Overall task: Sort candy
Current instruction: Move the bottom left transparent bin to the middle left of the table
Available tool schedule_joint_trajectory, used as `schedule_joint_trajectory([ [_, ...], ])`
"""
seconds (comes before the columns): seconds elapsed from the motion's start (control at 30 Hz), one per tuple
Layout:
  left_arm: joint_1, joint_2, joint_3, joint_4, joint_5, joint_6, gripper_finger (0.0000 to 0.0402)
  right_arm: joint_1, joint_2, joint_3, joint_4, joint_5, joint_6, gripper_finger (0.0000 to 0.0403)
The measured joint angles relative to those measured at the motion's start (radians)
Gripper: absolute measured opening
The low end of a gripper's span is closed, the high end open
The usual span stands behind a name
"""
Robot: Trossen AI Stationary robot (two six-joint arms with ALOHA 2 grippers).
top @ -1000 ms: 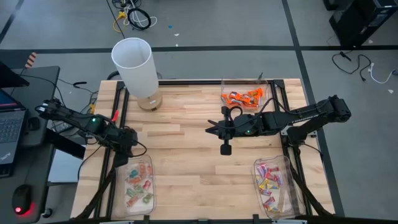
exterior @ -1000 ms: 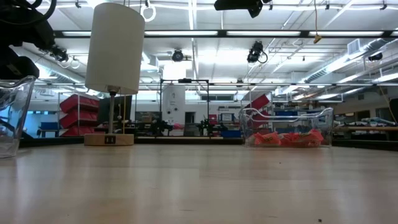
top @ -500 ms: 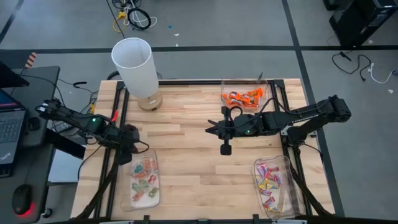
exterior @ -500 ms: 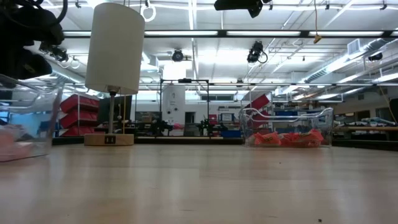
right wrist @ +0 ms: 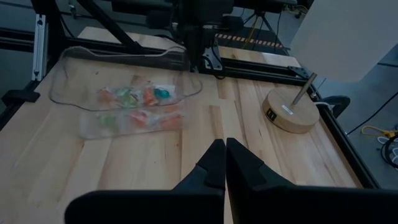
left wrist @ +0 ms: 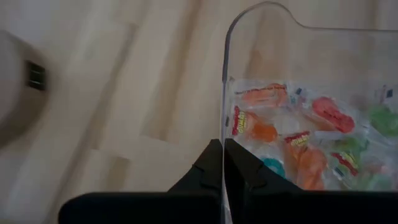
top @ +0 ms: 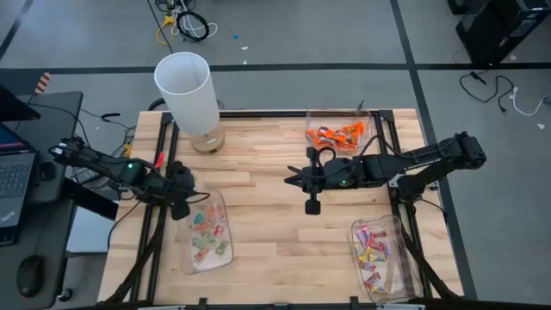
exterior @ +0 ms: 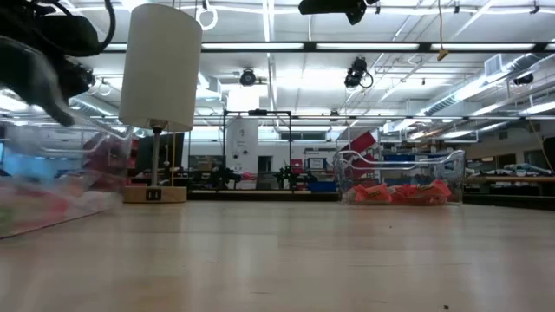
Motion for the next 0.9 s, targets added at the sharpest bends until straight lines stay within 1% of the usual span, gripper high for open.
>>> schedule_joint_trajectory([
  [0.07,0.005,0.0,0.0,0.0,-0.031,-0.008,0.0006,0.0,0.0,0.0,0.0,0.0,0.0,0.0001],
  [0.2,0.015,0.005,0.0,0.019,-0.041,-0.029,0.0006,0.0,0.0,0.0,0.0,0.0,0.0,0.0001],
  [0.33,0.022,0.02,0.0,0.084,-0.079,-0.02,0.0006,0.0,0.0,0.0,0.0,0.0,0.002,0.0001],
  [0.6,0.022,0.089,0.0,0.172,-0.203,0.004,0.0006,0.0,0.0,0.0,0.0,0.0,0.007,0.0001],
  [0.8,0.022,0.165,0.0,0.232,-0.315,0.05,0.0006,0.0,0.0,0.0,0.0,0.0,0.01,0.0001],
  [0.9,0.022,0.198,0.0,0.26,-0.339,0.076,0.0006,0.0,0.0,0.0,-0.002,0.0,0.015,0.0001],
])
